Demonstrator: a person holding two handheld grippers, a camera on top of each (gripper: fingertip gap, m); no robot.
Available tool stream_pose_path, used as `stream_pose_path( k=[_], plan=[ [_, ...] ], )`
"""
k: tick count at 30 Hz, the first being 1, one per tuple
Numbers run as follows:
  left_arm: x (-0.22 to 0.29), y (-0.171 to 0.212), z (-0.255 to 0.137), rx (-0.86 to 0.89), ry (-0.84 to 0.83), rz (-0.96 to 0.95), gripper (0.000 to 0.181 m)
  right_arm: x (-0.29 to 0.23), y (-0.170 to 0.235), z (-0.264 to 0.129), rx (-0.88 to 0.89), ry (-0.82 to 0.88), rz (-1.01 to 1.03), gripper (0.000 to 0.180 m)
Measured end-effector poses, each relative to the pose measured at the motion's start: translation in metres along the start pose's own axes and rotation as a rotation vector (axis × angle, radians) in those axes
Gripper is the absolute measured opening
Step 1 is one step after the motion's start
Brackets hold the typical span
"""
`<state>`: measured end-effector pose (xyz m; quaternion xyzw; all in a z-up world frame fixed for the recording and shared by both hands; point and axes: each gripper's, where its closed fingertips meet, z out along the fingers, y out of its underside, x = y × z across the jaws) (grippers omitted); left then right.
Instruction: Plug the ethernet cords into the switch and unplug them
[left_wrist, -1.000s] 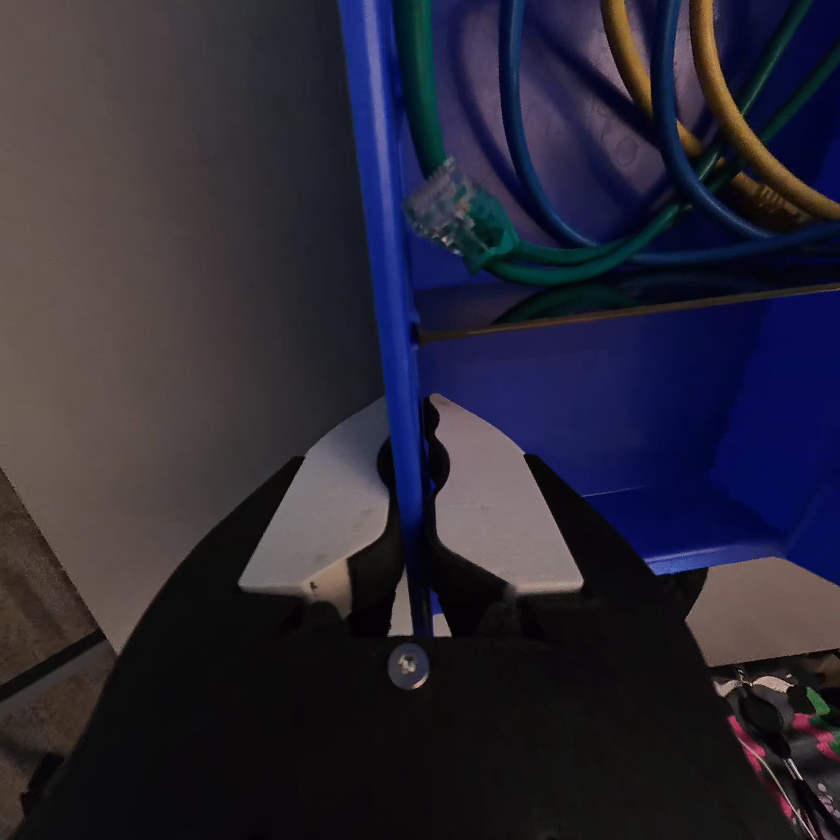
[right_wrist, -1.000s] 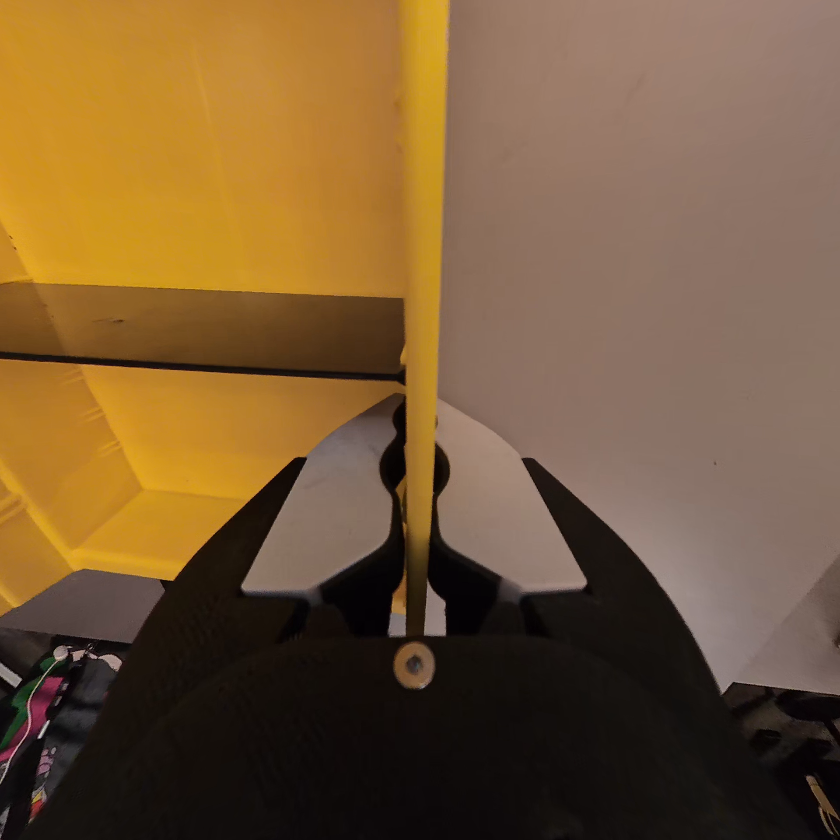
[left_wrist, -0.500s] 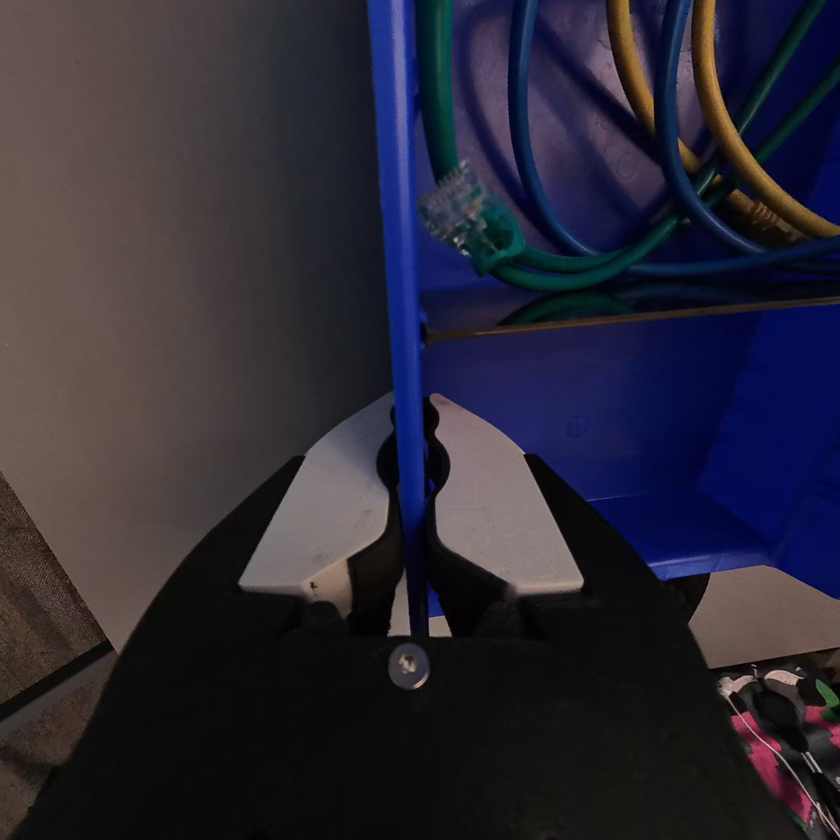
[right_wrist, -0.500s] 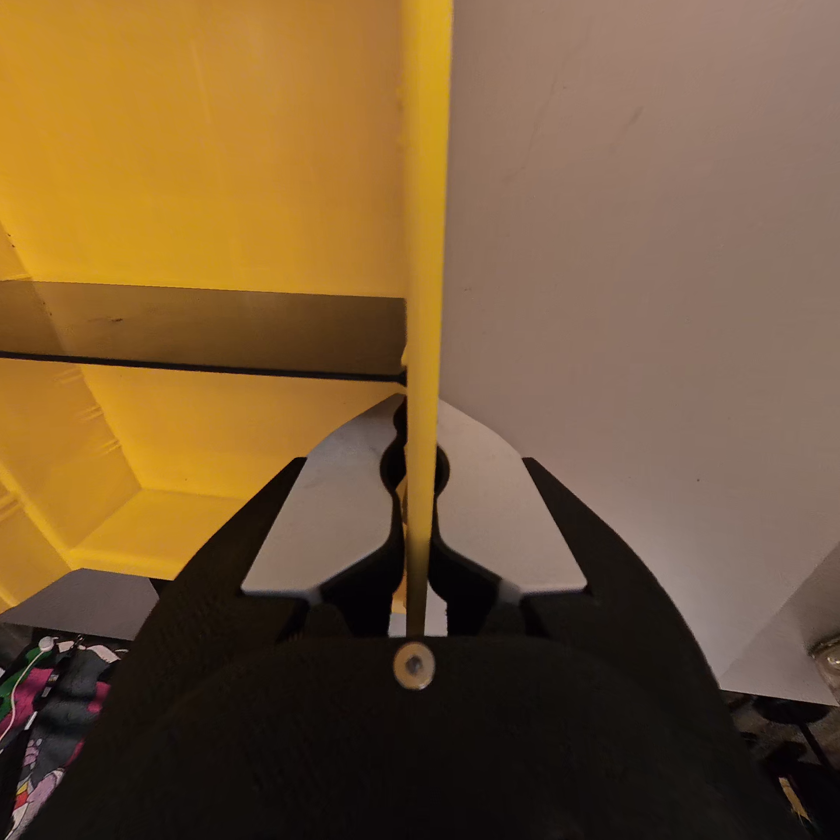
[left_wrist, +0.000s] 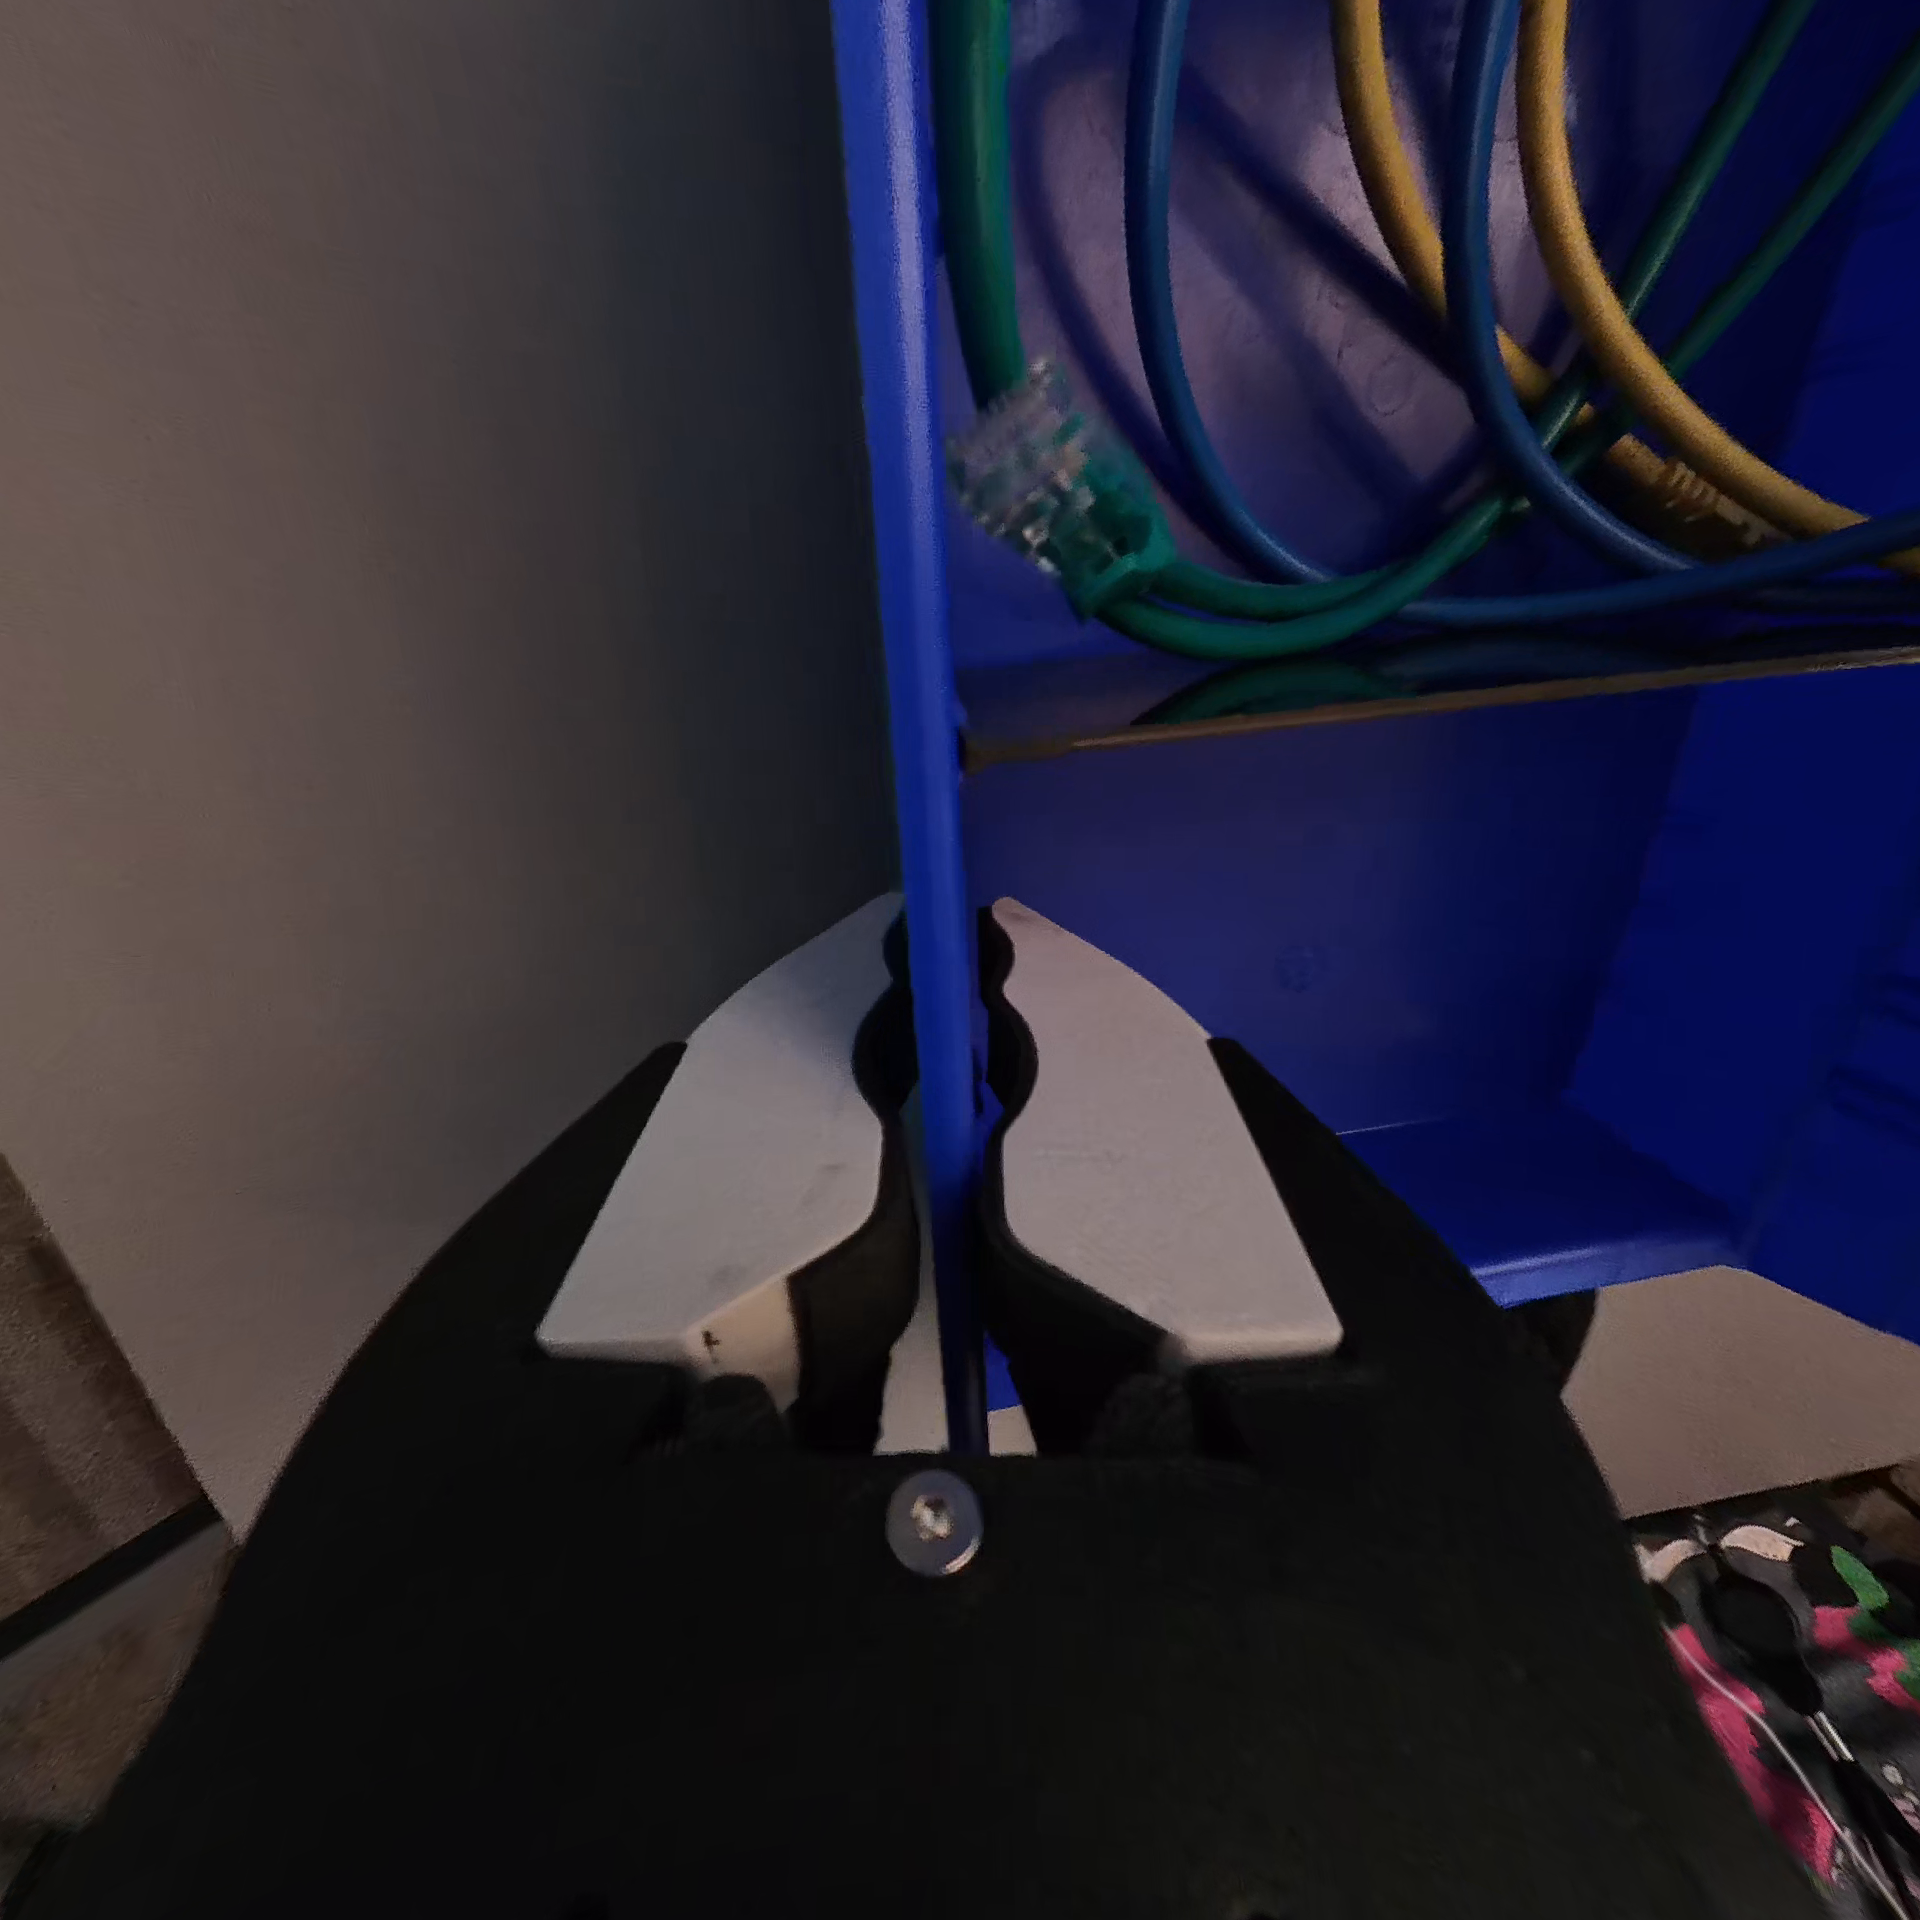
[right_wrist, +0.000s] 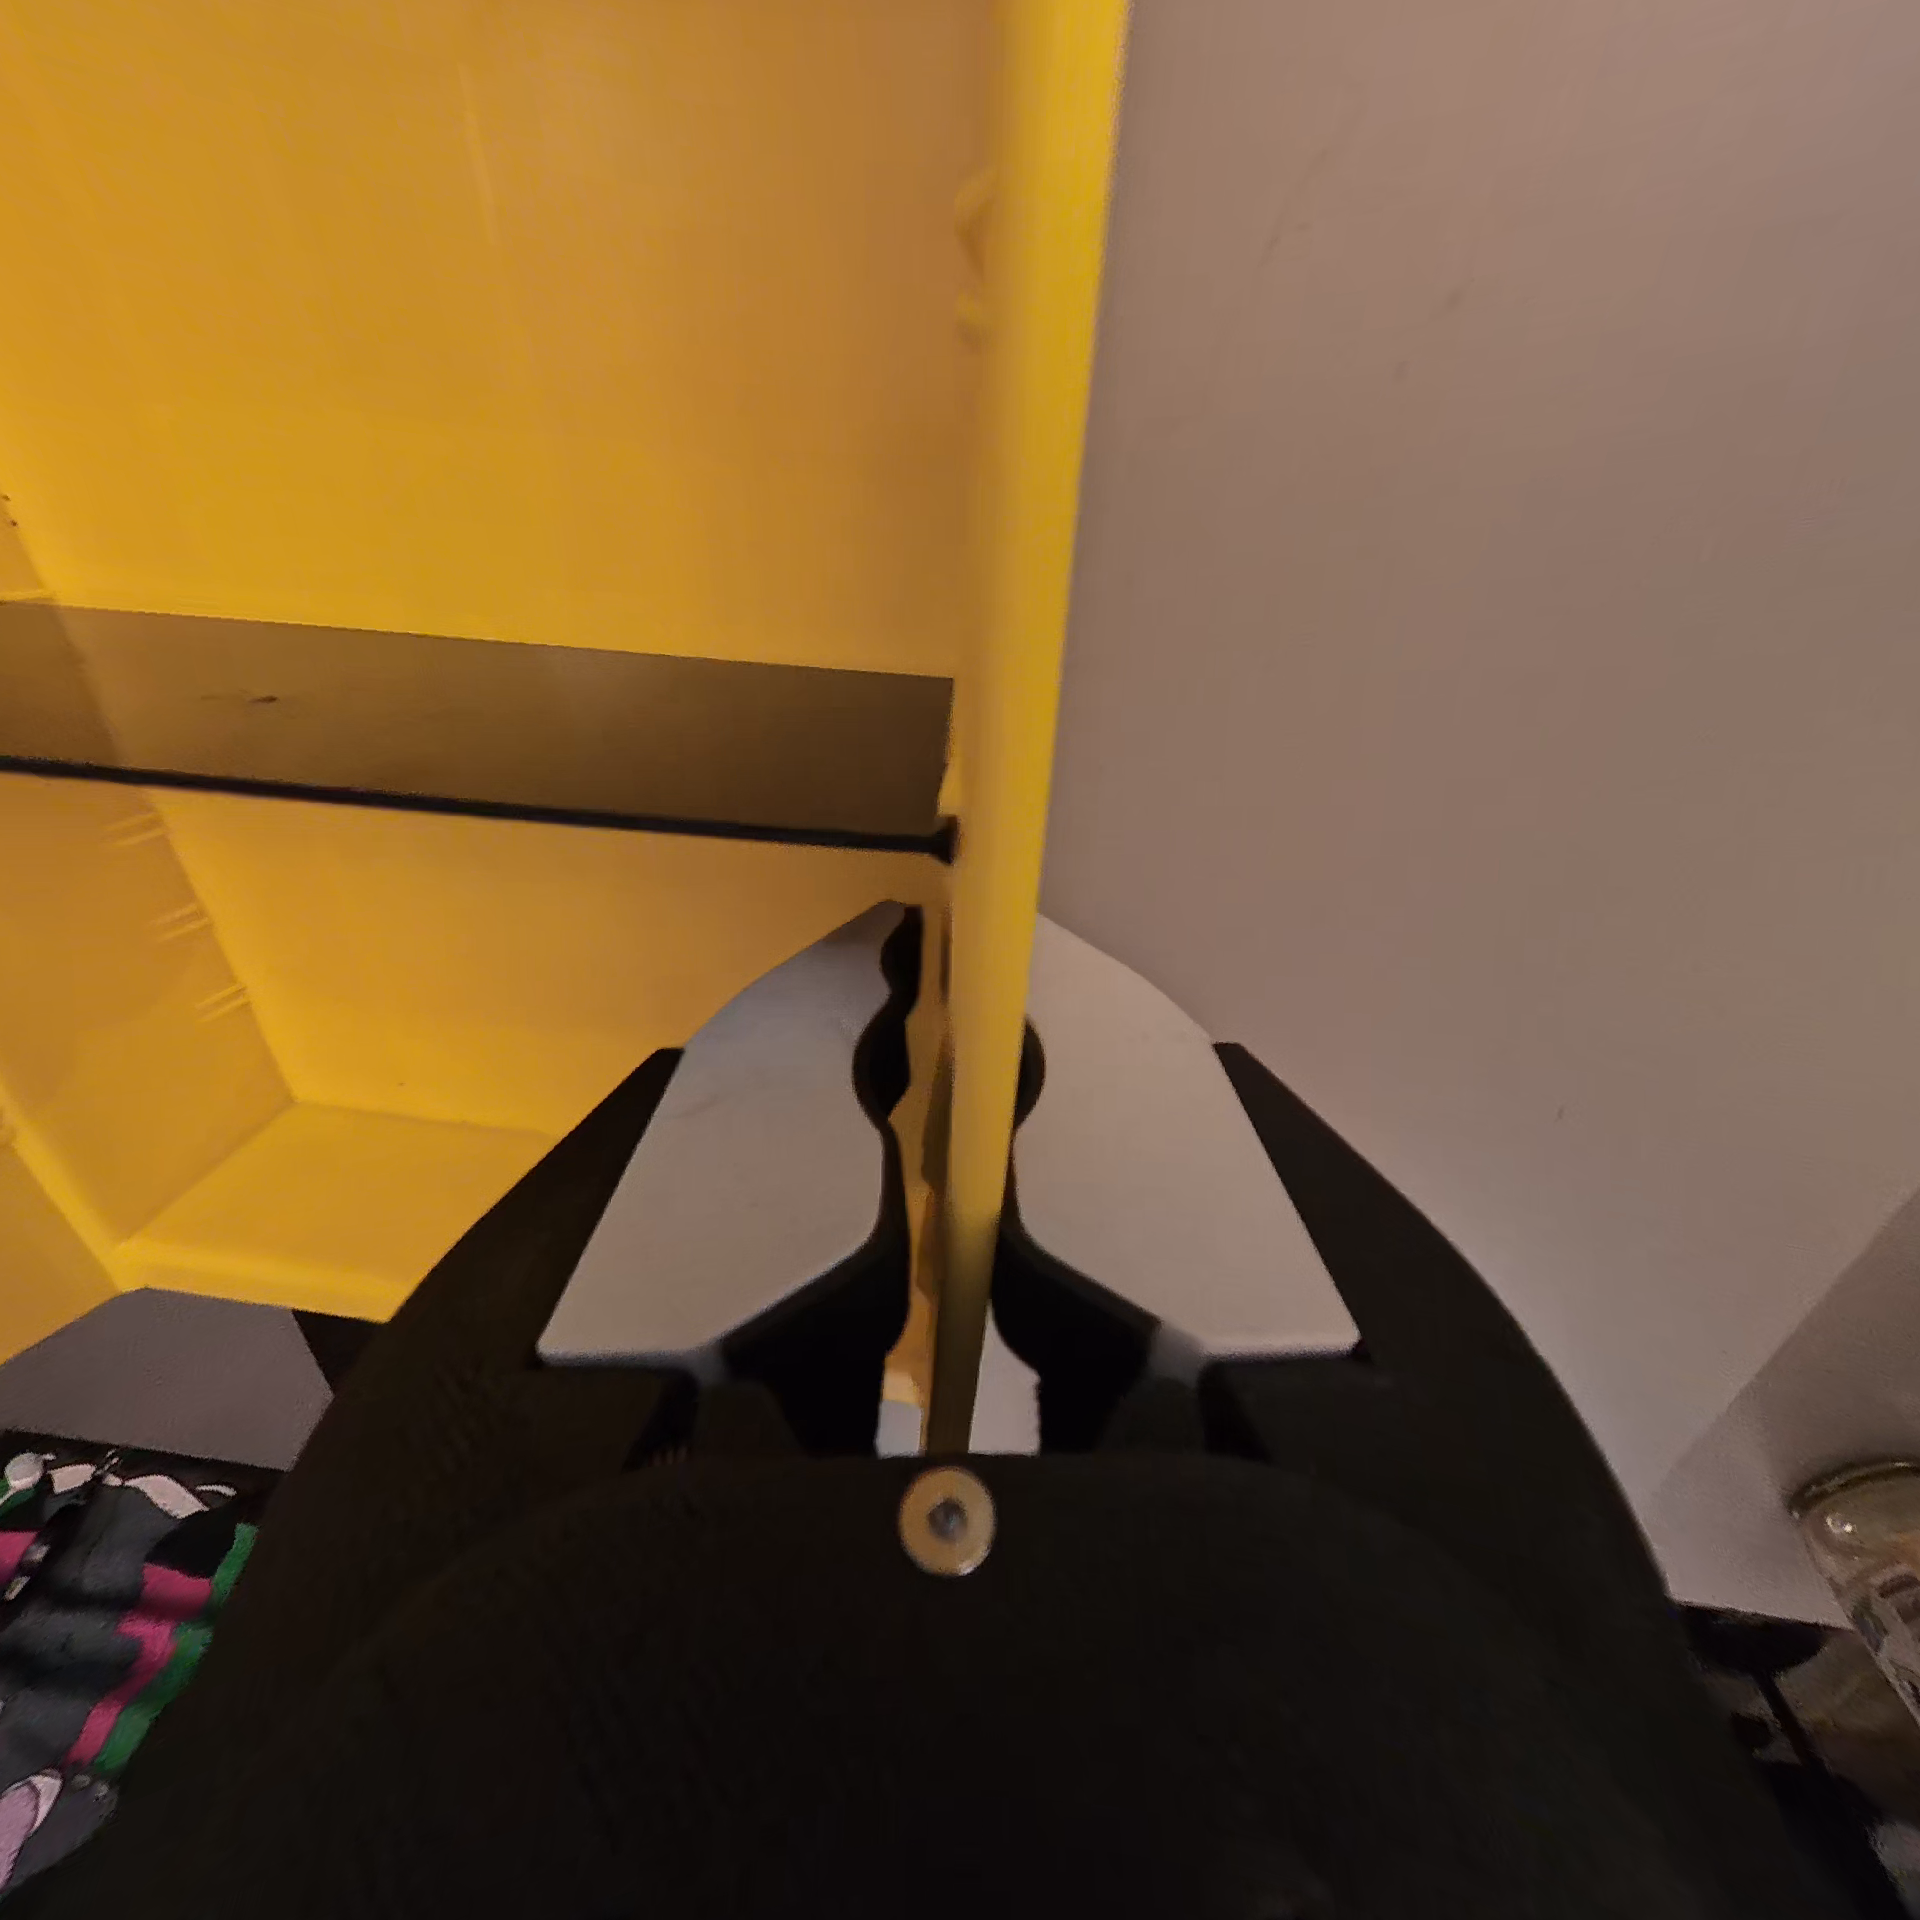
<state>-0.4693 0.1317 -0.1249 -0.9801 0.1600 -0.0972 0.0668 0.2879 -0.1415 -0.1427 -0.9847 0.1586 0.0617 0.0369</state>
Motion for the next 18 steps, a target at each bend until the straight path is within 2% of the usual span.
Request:
stream_pose_path(
  k=[3,5,9,12,14,18],
  plan=[
    [0.005,-0.009,-0.017,0.097,0.060,0.007,0.018,-0.006,-0.002,-0.008,0.047,-0.037,-0.027,0.028],
    [0.004,-0.014,-0.036,0.177,0.067,0.025,0.024,-0.005,-0.006,-0.021,0.107,-0.026,-0.038,0.030],
    [0.018,-0.030,-0.082,0.401,0.129,0.093,0.047,0.001,-0.017,-0.066,0.295,0.058,-0.073,0.043],
    [0.054,-0.050,-0.126,0.671,0.266,0.179,0.051,-0.004,-0.035,-0.117,0.544,0.143,-0.098,0.047],
    [0.086,-0.057,-0.153,0.853,0.379,0.250,0.053,-0.026,-0.049,-0.157,0.772,0.157,-0.142,0.055],
    [0.150,-0.058,-0.169,1.046,0.569,0.281,0.065,-0.089,-0.061,-0.233,1.228,0.219,-0.295,0.061]
  ],
)
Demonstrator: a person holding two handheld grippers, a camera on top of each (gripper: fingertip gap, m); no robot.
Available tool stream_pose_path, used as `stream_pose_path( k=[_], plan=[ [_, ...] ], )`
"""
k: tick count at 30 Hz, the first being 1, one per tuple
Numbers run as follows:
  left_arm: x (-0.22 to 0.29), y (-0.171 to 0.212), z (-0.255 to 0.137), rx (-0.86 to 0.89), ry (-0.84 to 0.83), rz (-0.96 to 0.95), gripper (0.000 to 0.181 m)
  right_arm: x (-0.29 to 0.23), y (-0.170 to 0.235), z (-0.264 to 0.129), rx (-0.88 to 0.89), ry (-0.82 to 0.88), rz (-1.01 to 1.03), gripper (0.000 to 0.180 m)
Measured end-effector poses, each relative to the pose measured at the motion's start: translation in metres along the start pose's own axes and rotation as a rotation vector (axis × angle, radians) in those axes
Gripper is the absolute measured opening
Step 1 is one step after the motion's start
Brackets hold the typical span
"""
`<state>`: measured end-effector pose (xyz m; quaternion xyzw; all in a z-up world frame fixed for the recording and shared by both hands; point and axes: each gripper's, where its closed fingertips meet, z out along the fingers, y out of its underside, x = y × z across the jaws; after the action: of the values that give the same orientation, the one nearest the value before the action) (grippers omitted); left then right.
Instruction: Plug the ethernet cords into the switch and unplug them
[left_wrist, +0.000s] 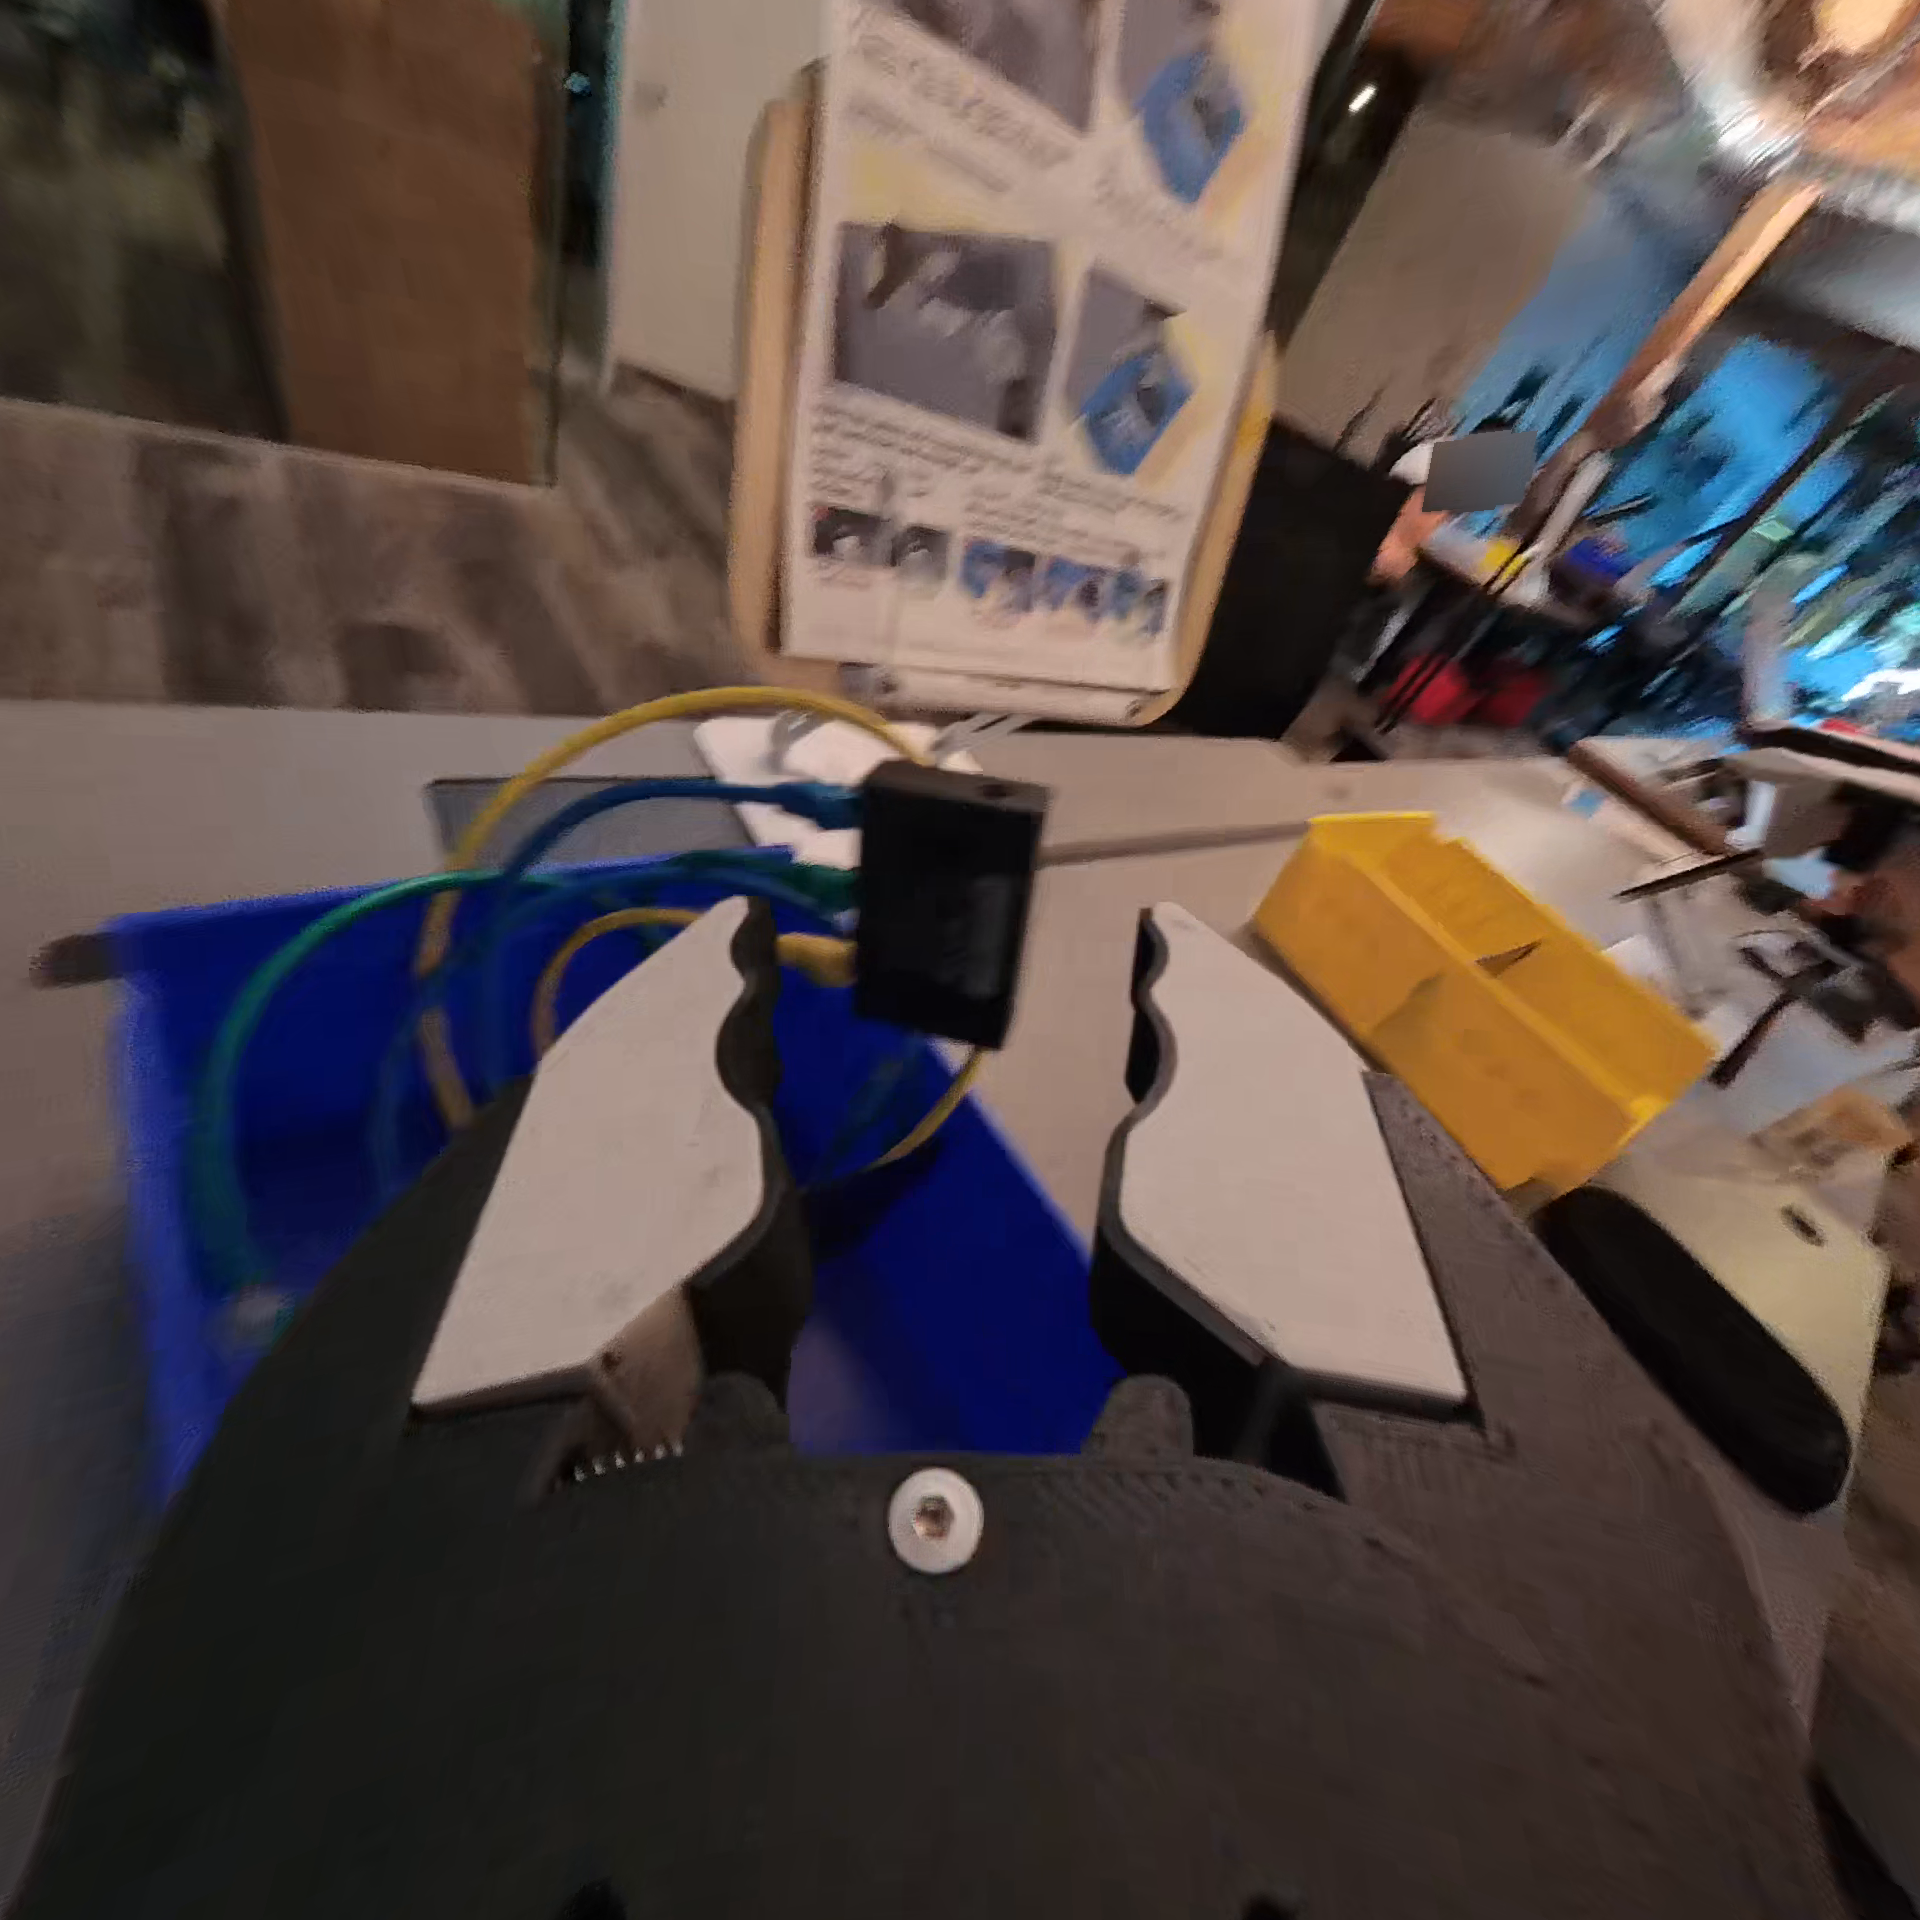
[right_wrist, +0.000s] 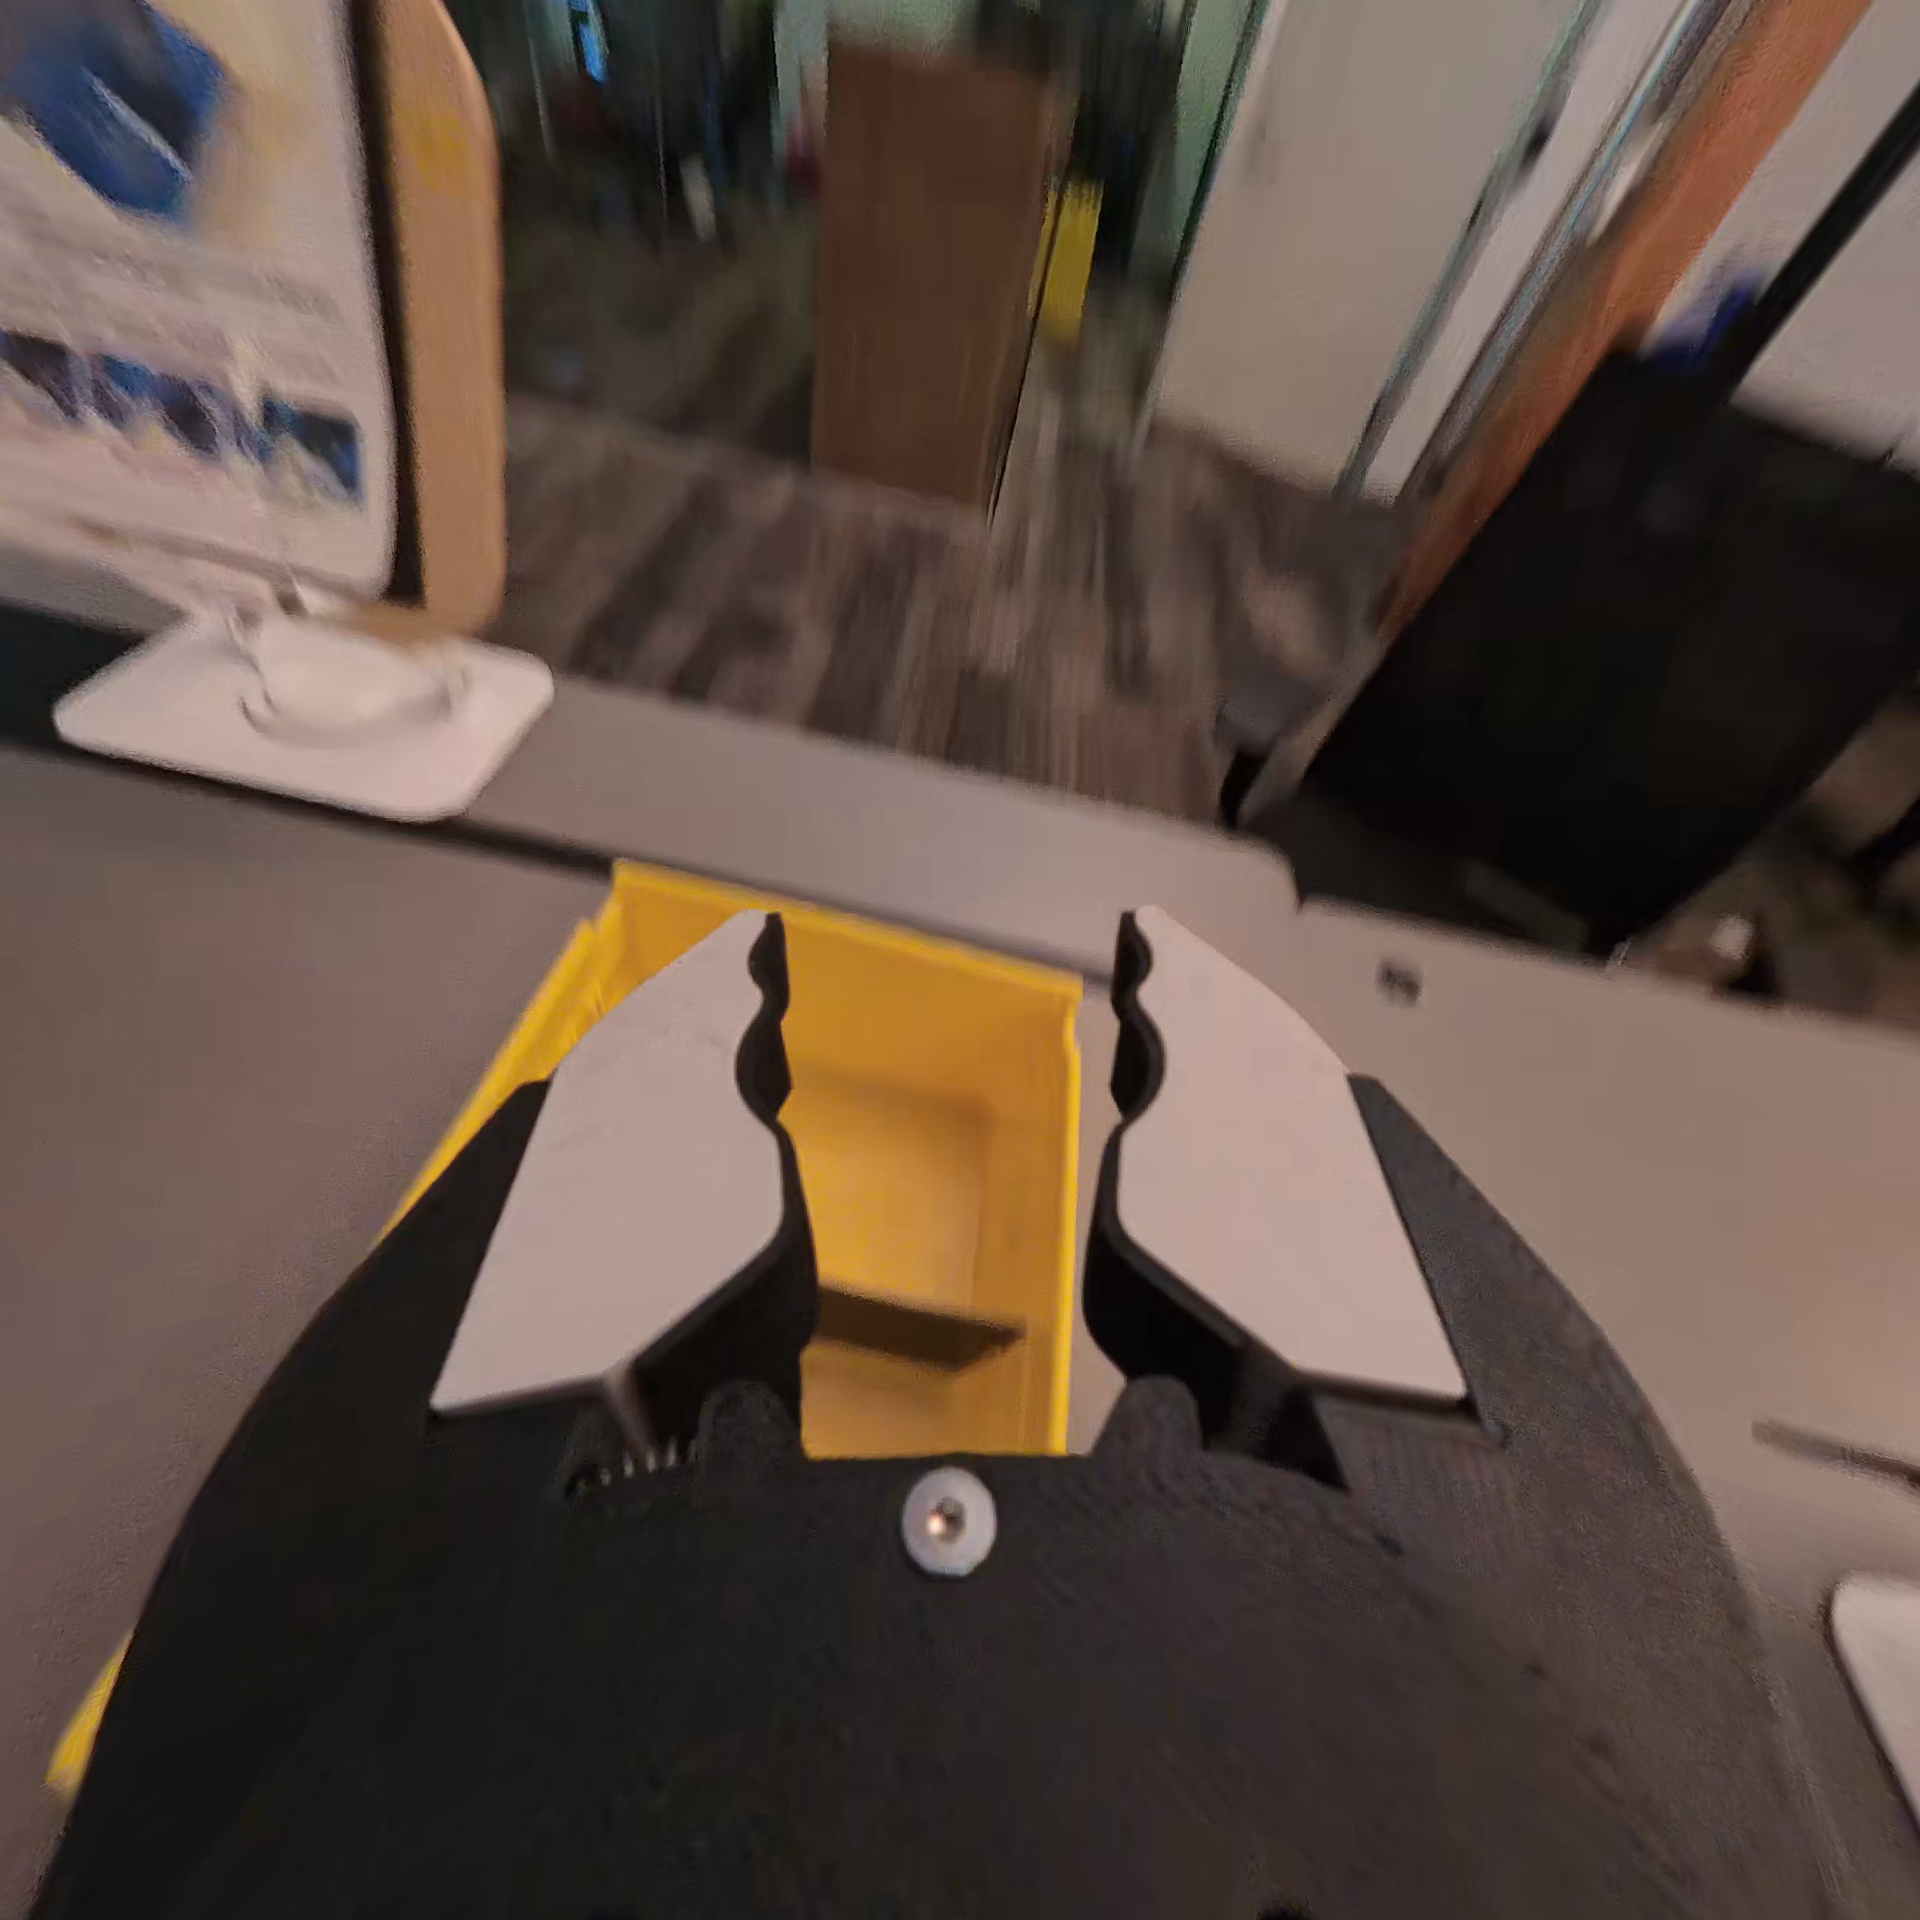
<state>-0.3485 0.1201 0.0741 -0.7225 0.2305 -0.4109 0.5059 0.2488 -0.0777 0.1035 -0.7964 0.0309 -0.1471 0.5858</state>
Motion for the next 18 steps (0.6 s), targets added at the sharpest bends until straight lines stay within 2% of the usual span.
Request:
stream_pose_path(
  k=[3,5,9,10,11,14,18],
  plan=[
    [0.017,0.019,0.037,0.000,-0.080,0.045,0.094,-0.034,-0.048,-0.013,0.215,0.041,-0.094,0.066],
    [0.011,0.030,0.059,-0.014,-0.262,0.108,0.109,-0.061,-0.075,-0.020,0.322,0.036,-0.132,0.068],
    [-0.009,0.032,0.086,-0.010,-0.621,0.221,0.113,-0.115,-0.110,-0.029,0.478,-0.021,-0.155,0.068],
    [-0.016,0.030,0.088,-0.013,-0.697,0.251,0.111,-0.126,-0.115,-0.031,0.509,-0.038,-0.154,0.067],
    [-0.020,0.030,0.091,-0.024,-0.733,0.266,0.101,-0.136,-0.119,-0.032,0.533,-0.059,-0.156,0.067],
    [-0.022,0.034,0.099,-0.070,-0.703,0.265,0.054,-0.159,-0.119,-0.030,0.557,-0.117,-0.176,0.067],
    [-0.030,0.044,0.085,-0.137,-0.746,0.170,0.047,-0.165,-0.107,-0.020,0.508,-0.127,-0.264,0.066]
  ],
)
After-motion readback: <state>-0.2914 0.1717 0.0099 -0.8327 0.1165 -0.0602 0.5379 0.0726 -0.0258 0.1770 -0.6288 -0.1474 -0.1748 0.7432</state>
